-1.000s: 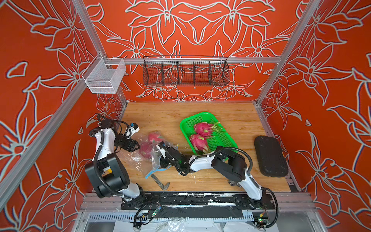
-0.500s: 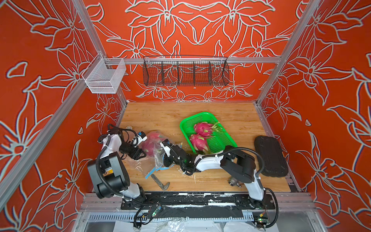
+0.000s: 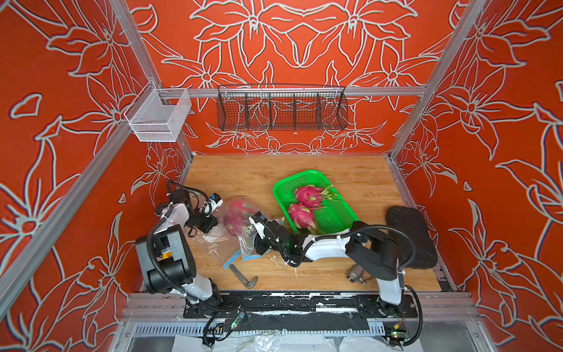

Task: Open the zip-top bag and take out the dragon fruit
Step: Pick up the dragon fruit from the zipper food storage bag.

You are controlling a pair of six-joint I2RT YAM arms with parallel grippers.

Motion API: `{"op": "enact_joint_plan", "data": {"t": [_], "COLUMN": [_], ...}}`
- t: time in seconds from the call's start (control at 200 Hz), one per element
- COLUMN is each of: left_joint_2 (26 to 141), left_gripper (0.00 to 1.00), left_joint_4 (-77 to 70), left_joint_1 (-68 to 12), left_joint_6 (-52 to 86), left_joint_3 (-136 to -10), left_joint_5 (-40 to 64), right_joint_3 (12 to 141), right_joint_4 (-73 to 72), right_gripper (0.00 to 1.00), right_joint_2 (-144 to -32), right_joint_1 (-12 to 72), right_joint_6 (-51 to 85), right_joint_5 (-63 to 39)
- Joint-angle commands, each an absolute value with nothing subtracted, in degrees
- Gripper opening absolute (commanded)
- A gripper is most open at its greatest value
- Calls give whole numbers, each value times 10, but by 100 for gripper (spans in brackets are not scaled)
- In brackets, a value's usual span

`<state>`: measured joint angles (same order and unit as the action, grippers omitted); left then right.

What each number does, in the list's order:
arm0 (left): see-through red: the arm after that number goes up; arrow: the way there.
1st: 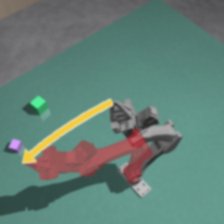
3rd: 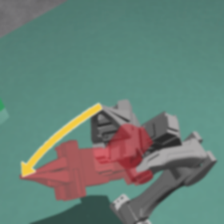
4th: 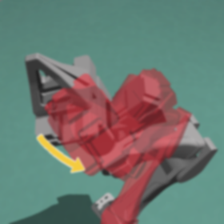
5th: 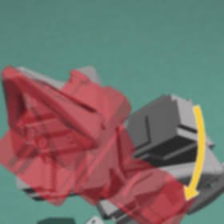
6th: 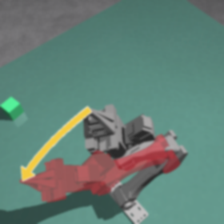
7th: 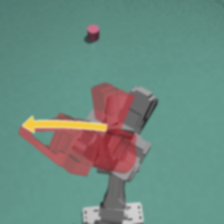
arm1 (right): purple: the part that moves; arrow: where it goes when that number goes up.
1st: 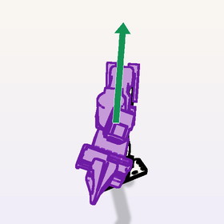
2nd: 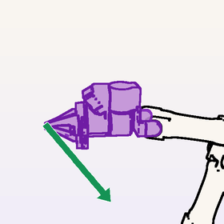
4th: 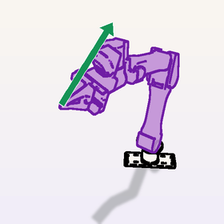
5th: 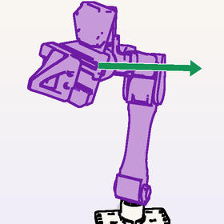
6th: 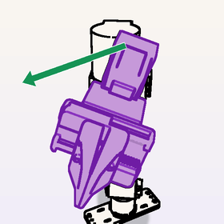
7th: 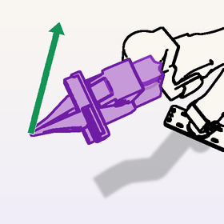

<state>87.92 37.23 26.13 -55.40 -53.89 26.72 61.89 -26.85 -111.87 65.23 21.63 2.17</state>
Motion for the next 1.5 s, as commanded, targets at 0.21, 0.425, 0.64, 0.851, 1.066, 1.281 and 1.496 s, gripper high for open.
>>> {"op": "enact_joint_plan", "data": {"t": [0.21,0.425,0.64,0.851,1.066,1.281,1.496], "left_joint_2": [854,834,770,763,854,888,828], "left_gripper": [0,0,20,90,73,80,96], "left_joint_4": [317,368,469,496,370,381,434], "left_joint_1": [244,244,244,221,197,196,226], "left_joint_6": [-520,-557,-626,-664,-589,-592,-699], "left_joint_3": [-522,-521,-510,-454,-472,-507,-507], "left_joint_5": [261,269,312,364,300,252,198], "right_joint_3": [577,604,632,681,655,627,589], "right_joint_4": [-136,-47,-18,-19,-41,-40,-60], "right_gripper": [2,6,10,8,4,3,2], "right_joint_2": [-1024,-1010,-1019,-1063,-1045,-1030,-1017], "right_joint_1": [650,649,649,649,651,651,650], "right_joint_6": [210,218,216,213,218,217,220], "right_joint_5": [56,61,64,50,40,51,62]}}
